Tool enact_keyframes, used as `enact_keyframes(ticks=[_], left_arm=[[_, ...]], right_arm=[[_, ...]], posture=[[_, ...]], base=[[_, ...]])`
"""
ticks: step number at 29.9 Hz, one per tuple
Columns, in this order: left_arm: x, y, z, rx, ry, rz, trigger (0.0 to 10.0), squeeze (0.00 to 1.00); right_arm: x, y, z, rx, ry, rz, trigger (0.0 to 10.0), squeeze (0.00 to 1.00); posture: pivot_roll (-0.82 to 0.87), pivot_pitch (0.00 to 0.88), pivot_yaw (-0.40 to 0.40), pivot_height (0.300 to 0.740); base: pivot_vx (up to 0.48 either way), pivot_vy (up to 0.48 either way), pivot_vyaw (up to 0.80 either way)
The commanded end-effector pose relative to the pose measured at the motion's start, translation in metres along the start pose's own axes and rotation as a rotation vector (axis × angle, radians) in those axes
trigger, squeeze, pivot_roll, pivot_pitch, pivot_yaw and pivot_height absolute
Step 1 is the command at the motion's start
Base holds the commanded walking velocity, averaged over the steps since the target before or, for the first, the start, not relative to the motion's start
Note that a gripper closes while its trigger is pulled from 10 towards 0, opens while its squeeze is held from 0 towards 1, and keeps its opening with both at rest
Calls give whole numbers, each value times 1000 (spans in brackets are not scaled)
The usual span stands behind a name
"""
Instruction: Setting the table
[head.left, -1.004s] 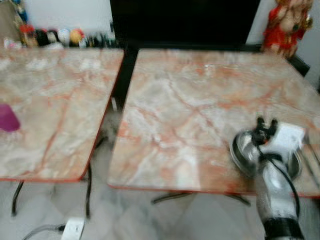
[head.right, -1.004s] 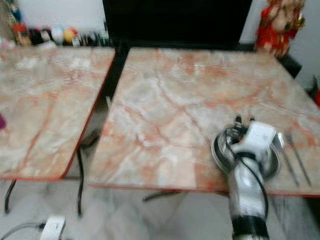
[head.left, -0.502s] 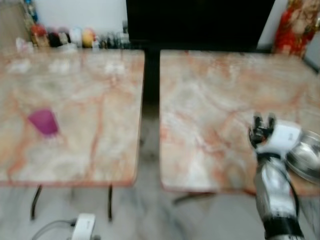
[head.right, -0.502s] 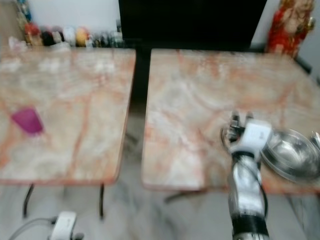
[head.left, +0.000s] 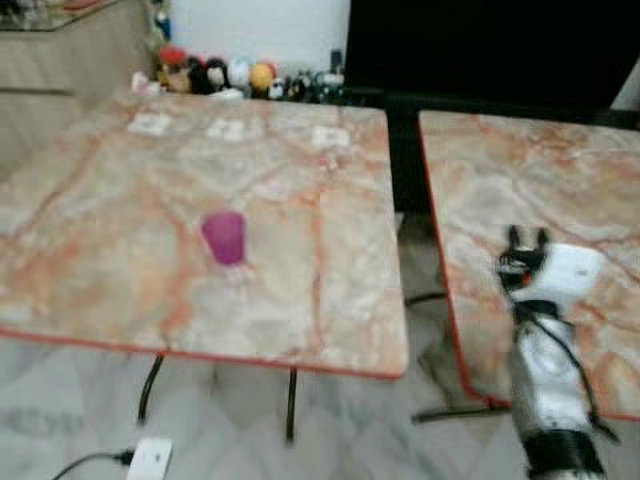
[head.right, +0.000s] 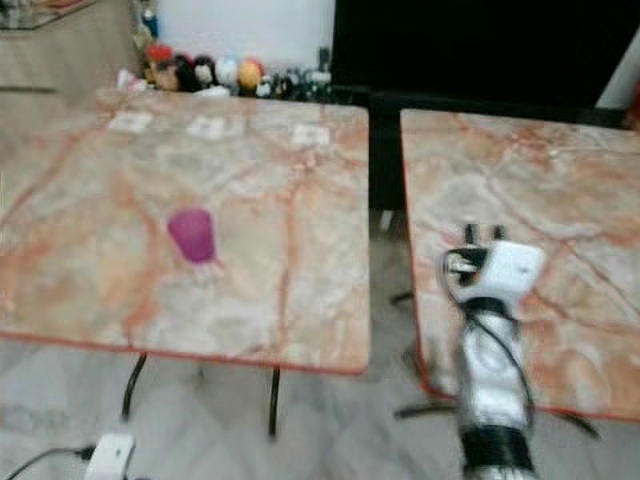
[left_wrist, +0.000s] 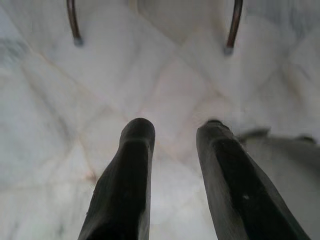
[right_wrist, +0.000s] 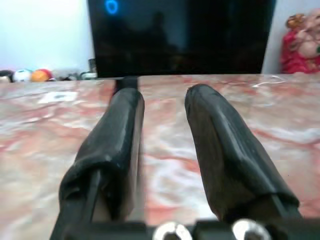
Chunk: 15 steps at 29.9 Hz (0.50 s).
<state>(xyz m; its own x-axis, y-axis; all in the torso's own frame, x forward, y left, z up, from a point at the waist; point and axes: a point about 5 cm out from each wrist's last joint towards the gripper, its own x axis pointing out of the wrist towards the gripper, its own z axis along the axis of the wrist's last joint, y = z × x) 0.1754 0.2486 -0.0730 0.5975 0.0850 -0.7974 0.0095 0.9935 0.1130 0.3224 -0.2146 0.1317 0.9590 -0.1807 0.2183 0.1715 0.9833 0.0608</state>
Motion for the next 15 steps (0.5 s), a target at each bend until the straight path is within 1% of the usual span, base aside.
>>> enact_keyframes(ticks=[1,3,5,6,7,8,9,13,15], left_arm=[[0,-8,-7,-1,30,-11,10000,0],[1,-11,-6,-1,29,-14,10000,0],[1,-8,-4,-2,23,-13,10000,0],[-1,4,-3,-4,18,-4,10000,0],[-1,4,-3,-4,18,-4,10000,0],[-4,15,-3,-6,15,6,10000,0],[-5,21,-3,-7,16,12,10000,0],[-8,31,-5,-10,20,26,10000,0],[-7,28,-7,-9,24,25,10000,0]], right_arm=[[0,-10,2,-14,-2,-25,10000,0],[0,-9,2,-14,-2,-21,10000,0],[0,-9,2,-13,-2,-19,10000,0],[0,-9,2,-13,-2,-18,10000,0],[0,-9,2,-13,-2,-18,10000,0],[0,-8,2,-13,-1,-17,10000,0],[0,-8,2,-13,0,-16,10000,0],[0,-6,1,-12,1,-10,10000,0],[0,-6,1,-12,3,-9,10000,0]], posture=[[97,23,-25,740],[97,25,-25,740],[97,25,-25,740],[98,28,-26,740],[98,28,-26,740],[98,28,-26,740],[98,28,-26,740],[98,28,-26,740],[98,28,-26,740]], base=[[0,480,0],[0,480,0],[0,480,0],[0,480,0],[0,480,0],[0,480,0],[0,480,0],[0,480,0],[0,480,0]])
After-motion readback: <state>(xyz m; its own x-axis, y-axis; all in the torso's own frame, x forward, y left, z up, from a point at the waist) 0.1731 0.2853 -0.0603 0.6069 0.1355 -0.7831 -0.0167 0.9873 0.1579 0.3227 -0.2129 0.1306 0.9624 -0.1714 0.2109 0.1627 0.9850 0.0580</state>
